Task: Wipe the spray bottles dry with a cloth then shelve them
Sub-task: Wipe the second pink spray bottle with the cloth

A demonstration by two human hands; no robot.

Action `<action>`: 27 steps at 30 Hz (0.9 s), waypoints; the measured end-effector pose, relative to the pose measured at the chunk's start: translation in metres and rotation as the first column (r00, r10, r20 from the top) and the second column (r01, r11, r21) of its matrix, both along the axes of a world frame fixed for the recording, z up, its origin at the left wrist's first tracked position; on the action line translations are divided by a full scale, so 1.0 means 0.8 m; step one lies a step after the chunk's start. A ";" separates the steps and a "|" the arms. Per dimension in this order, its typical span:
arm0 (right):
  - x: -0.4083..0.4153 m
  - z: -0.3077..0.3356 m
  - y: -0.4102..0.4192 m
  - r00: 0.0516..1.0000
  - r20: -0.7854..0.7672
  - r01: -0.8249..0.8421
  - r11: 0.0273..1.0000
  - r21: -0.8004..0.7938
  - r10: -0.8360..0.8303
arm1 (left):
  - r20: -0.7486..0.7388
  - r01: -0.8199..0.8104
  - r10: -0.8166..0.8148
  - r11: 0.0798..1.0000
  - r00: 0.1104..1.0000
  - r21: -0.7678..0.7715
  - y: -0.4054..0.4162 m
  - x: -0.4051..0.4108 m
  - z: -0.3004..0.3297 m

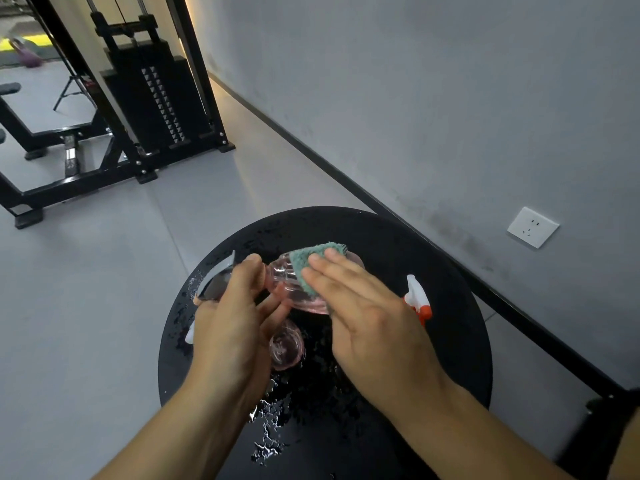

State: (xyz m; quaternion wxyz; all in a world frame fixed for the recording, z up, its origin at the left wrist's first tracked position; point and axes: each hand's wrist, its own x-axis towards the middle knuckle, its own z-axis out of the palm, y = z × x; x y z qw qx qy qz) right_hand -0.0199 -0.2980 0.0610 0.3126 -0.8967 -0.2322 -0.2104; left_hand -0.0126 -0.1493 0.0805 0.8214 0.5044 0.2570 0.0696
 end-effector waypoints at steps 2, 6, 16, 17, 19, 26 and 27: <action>0.000 -0.001 -0.002 0.999 -0.007 0.041 0.999 0.020 -0.041 | 0.009 -0.014 0.014 1.000 1.000 -0.003 0.003 0.002 -0.001; -0.007 -0.004 0.004 1.000 0.005 -0.023 1.000 -0.002 0.023 | 0.006 0.028 -0.028 0.999 1.000 0.017 -0.005 -0.001 -0.003; -0.009 0.001 0.001 0.999 0.021 0.032 0.999 0.007 -0.032 | 0.027 0.047 -0.048 0.998 0.998 0.044 -0.006 0.002 0.001; -0.009 0.000 0.001 1.000 0.026 0.006 1.000 0.004 -0.006 | 0.026 0.051 -0.052 0.998 0.998 0.049 -0.007 0.001 0.002; -0.005 0.001 -0.004 0.999 0.033 0.022 1.000 0.005 -0.022 | 0.032 0.051 -0.052 0.998 0.998 0.045 -0.005 0.003 0.004; 0.000 -0.004 -0.013 0.995 -0.002 0.097 0.986 0.133 -0.097 | 0.040 0.052 -0.052 0.999 0.998 0.009 0.005 0.009 0.001; -0.001 -0.004 -0.012 0.995 0.015 0.091 0.987 0.133 -0.094 | 0.038 0.055 -0.055 0.998 0.998 0.012 0.004 0.009 0.002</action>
